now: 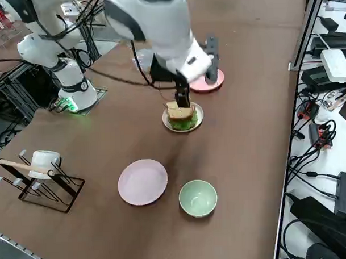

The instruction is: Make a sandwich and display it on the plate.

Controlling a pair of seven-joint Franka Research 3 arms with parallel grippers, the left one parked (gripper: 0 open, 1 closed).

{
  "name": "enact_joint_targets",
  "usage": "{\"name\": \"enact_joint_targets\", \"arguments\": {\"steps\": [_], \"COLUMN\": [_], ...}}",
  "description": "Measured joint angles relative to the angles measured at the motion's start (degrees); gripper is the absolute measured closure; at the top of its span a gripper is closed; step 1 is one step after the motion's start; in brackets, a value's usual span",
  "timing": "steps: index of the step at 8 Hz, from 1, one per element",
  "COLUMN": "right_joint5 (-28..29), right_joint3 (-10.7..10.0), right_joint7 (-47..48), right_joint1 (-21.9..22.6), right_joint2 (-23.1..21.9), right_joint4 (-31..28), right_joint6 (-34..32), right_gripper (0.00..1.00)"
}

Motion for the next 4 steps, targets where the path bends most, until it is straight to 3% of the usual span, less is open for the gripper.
{"name": "enact_joint_targets", "arguments": {"steps": [4], "right_joint5": [-3.9], "right_joint3": [0.1], "right_joint7": [10.3], "right_joint1": [1.7], "right_joint2": [-8.4], "right_joint4": [0.0], "right_joint6": [-2.6], "right_gripper": [0.00]}}
